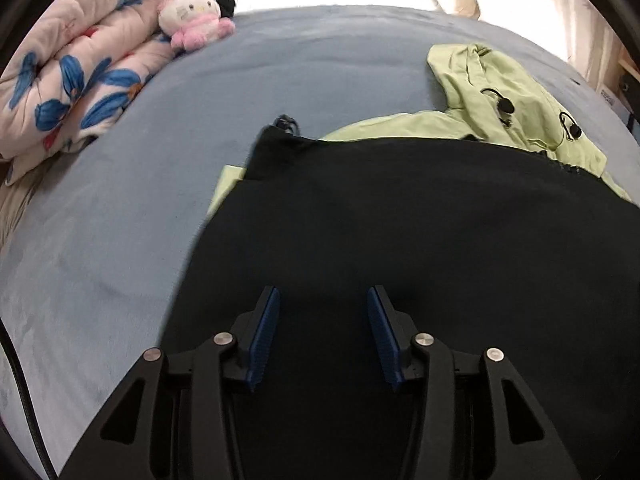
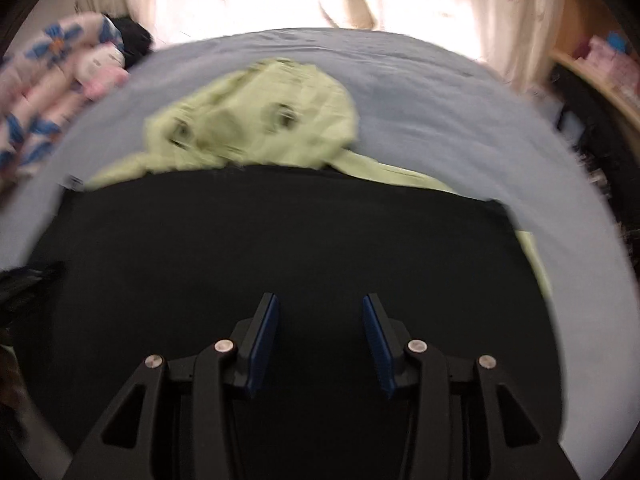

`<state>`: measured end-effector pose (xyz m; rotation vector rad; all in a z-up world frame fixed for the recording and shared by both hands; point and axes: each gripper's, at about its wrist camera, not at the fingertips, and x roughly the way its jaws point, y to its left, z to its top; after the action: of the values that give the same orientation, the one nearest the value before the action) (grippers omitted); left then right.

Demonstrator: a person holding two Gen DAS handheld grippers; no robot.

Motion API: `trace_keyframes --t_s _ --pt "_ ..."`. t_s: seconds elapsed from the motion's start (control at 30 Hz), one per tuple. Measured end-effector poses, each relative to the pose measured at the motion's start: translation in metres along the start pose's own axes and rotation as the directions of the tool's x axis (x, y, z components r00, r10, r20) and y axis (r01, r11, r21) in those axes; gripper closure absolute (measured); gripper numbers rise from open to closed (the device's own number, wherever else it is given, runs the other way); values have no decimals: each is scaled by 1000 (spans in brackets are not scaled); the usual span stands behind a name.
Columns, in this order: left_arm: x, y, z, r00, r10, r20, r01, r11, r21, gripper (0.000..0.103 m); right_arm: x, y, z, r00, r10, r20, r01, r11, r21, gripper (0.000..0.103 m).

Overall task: Fold large clothes
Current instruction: 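Lay the hem down near the hood and open both grippers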

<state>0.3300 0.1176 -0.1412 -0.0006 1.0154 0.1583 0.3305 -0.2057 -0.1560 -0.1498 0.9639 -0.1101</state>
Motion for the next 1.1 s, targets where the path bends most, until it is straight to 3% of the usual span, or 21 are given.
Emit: trace_keyframes --t_s 0.07,0.13,0.23,0.43,0.63,0.87,1.0,1.1 --pt "5 14 -1 998 58 14 -58 998 19 52 10 -47 -20 991 -126 -36 129 990 61 60" --pt "10 36 -2 997 75 7 -75 997 -7 41 15 -84 -37 974 -205 -92 214 971 107 60" --pt "13 54 -1 999 47 -20 -48 998 -50 35 11 -128 -52 973 -170 -153 198 960 195 57" --pt "15 50 5 996 63 -65 -65 997 -28 35 10 -124 -48 966 -170 -193 206 961 185 57" --pt "7 52 34 979 -35 -200 25 998 -54 35 11 -125 -34 966 -74 -249 140 956 259 56" --pt "-4 29 101 949 -134 -286 146 989 21 35 0 -118 11 951 36 -307 52 960 275 55" --pt "-4 6 154 947 -167 -275 190 980 58 35 2 -109 63 945 89 -314 -10 970 243 55" --pt "10 -19 195 927 -215 -307 255 963 94 35 8 -96 108 956 92 -279 -45 984 172 55"
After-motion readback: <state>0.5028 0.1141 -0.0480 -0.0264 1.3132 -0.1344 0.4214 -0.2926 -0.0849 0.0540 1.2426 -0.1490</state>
